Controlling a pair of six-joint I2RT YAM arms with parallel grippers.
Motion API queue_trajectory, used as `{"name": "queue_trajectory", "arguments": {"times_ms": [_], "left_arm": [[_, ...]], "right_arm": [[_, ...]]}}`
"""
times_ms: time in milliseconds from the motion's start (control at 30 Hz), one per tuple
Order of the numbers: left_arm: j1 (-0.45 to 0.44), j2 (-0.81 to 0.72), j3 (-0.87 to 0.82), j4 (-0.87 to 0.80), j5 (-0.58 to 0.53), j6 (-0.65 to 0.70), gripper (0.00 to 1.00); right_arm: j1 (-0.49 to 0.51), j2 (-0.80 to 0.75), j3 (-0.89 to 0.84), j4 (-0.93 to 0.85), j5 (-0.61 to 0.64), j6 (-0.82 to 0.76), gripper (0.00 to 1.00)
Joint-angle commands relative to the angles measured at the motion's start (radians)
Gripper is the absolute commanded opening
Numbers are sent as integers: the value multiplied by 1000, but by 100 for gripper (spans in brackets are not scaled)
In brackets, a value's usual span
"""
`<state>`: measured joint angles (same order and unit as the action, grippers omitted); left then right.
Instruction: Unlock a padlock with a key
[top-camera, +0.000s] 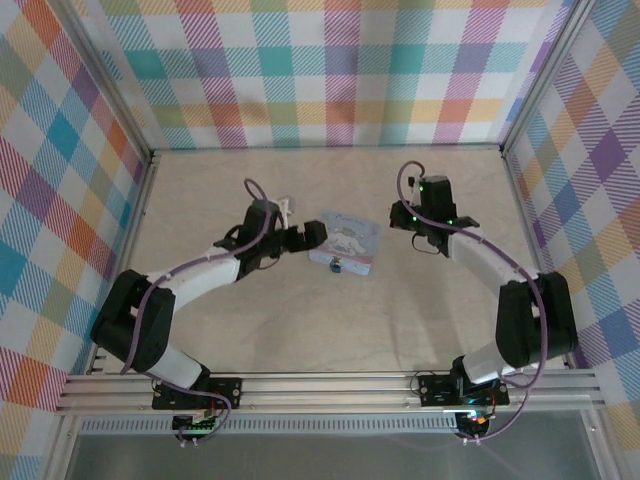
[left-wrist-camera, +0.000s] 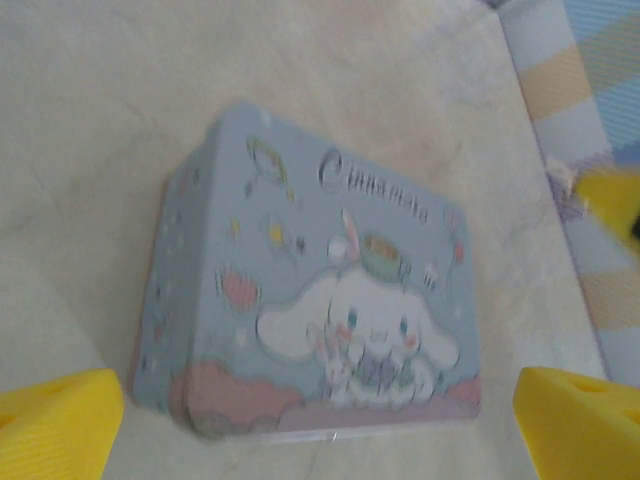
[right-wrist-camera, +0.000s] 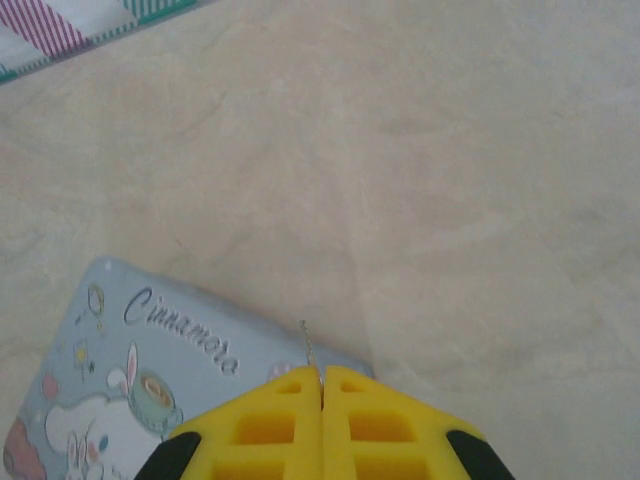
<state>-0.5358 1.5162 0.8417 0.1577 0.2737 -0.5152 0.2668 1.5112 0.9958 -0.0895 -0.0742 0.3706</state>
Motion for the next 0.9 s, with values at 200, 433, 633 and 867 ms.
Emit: {"name": "queue_trajectory", "arguments": {"times_ms": [200,433,633,867], "left_arm": [[-142,18,-162,284,-101,174,100],[-191,151,-178,450,-113,195,100],[-239,250,-163,542,-160,221,100],[-269,323,-138,608,-130,227,100]], "right_arm": [[-12,209,172,27,-62,-7,0],[-12,321,245,15,-83,-13,0],[-10,375,265,15,-99,-1,0],[4,421,256,38,-124,20,0]]}}
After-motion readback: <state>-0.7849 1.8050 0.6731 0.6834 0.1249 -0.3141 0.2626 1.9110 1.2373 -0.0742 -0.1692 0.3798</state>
